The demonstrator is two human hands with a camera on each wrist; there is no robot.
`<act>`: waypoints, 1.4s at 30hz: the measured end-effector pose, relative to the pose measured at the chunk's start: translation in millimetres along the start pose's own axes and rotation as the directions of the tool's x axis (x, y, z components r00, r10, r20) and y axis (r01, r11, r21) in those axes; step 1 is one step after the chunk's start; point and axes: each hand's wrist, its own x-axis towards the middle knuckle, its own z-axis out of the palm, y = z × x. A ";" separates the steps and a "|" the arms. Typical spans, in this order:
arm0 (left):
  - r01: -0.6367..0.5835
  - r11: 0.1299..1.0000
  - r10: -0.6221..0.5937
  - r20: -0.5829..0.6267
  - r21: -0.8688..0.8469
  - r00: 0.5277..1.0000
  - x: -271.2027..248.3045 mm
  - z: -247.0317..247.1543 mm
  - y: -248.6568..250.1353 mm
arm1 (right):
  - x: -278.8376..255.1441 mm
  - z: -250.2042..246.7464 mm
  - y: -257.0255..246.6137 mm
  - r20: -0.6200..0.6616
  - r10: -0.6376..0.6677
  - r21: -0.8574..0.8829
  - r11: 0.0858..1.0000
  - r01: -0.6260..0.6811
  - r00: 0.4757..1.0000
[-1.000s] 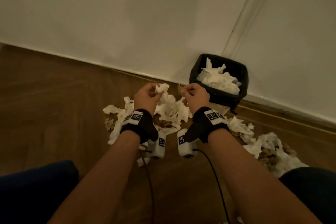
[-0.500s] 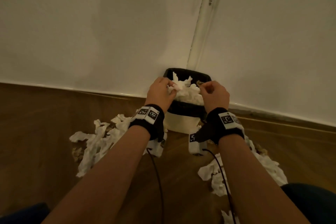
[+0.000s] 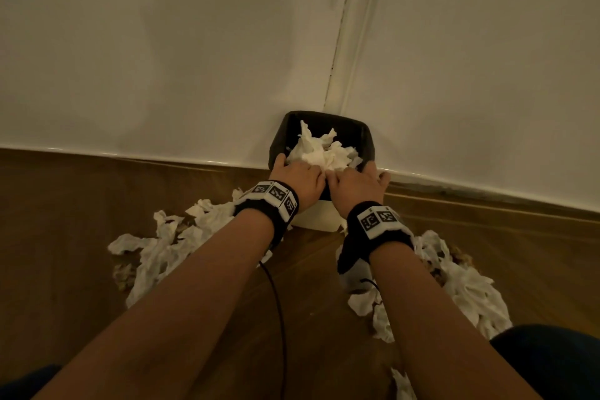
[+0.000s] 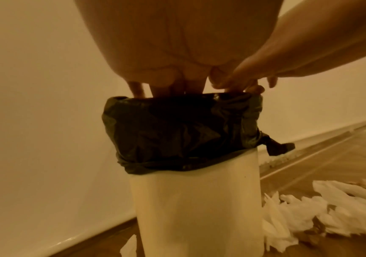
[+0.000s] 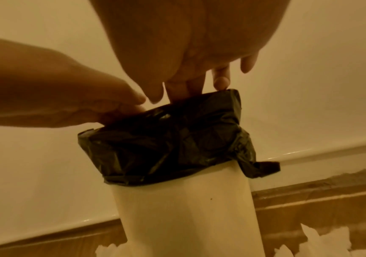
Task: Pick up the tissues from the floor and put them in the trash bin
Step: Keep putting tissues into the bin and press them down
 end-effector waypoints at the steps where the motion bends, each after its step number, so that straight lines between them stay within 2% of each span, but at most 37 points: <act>1: 0.017 1.000 -0.017 0.000 -0.008 1.000 0.5 1.1 0.4 | -0.4 0.6 -0.7 0.023 -0.003 -0.004 1.000 0.004 1.000; 3: 0.026 0.999 -0.027 -0.040 -0.021 0.999 -1.3 4.0 0.5 | -1.7 0.1 -1.7 0.016 -0.001 0.005 1.000 0.001 1.000; 5: 0.025 0.998 -0.034 -0.147 -0.063 0.989 -7.4 6.3 -2.6 | -3.8 -0.4 -3.1 -0.079 0.019 0.013 1.000 -0.018 0.997; 8: 0.043 0.986 -0.099 -0.351 -0.164 0.931 -21.8 10.2 -8.1 | -7.4 0.9 -8.4 -0.260 0.038 0.029 0.999 -0.032 0.965; 10: 0.070 0.973 -0.157 -0.408 -0.220 0.899 -32.6 12.7 -11.0 | -9.7 1.6 -12.7 -0.325 0.048 0.077 0.997 -0.025 0.945; 13: 0.097 0.956 -0.213 -0.425 -0.278 0.880 -47.5 17.5 -17.0 | -10.6 -0.3 -20.0 -0.378 0.074 0.140 0.990 -0.022 0.923; 16: 0.138 0.933 -0.275 -0.412 -0.333 0.869 -60.9 23.6 -25.2 | -13.6 -2.7 -33.5 -0.451 0.066 0.211 0.977 0.035 0.890; 21: 0.266 0.890 -0.385 -0.297 -0.370 0.874 -85.2 42.2 -42.4 | -27.6 3.0 -66.6 -0.515 0.040 0.307 0.941 0.141 0.856; 26: 0.361 0.854 -0.457 -0.207 -0.375 0.865 -116.6 64.5 -60.8 | -25.8 14.4 -79.6 -0.401 -0.084 0.158 0.974 0.160 0.912; 30: 0.408 0.829 -0.504 -0.194 -0.383 0.841 -133.3 73.5 -77.1 | -1.0 11.9 -72.2 -0.285 -0.105 0.082 0.988 0.133 0.953; 32: 0.397 0.831 -0.498 -0.205 -0.389 0.842 -135.3 74.0 -81.7 | 19.5 5.8 -63.8 -0.160 -0.061 0.070 0.995 0.073 0.985; 34: 0.385 0.835 -0.489 -0.207 -0.394 0.848 -134.5 73.7 -83.2 | 35.0 2.0 -54.3 0.016 -0.075 0.000 0.997 0.075 0.997; 36: 0.383 0.832 -0.488 -0.198 -0.402 0.850 -132.6 73.7 -83.0 | 43.1 1.7 -47.3 0.193 -0.130 -0.060 0.988 0.144 0.973; 38: 0.378 0.828 -0.484 -0.189 -0.415 0.854 -132.2 74.9 -81.5 | 45.1 2.0 -43.2 0.328 -0.125 -0.046 0.988 0.148 0.936; 39: 0.370 0.831 -0.477 -0.188 -0.416 0.859 -132.6 75.7 -80.6 | 44.9 2.2 -42.6 0.343 -0.121 -0.054 0.987 0.148 0.932; 40: 0.363 0.834 -0.469 -0.186 -0.416 0.864 -133.2 76.7 -80.1 | 43.4 2.4 -43.9 0.305 -0.104 -0.047 0.991 0.124 0.947; 42: 0.362 0.830 -0.465 -0.169 -0.425 0.869 -135.7 78.5 -80.6 | 34.3 2.1 -52.5 0.095 -0.036 0.004 0.999 0.036 0.995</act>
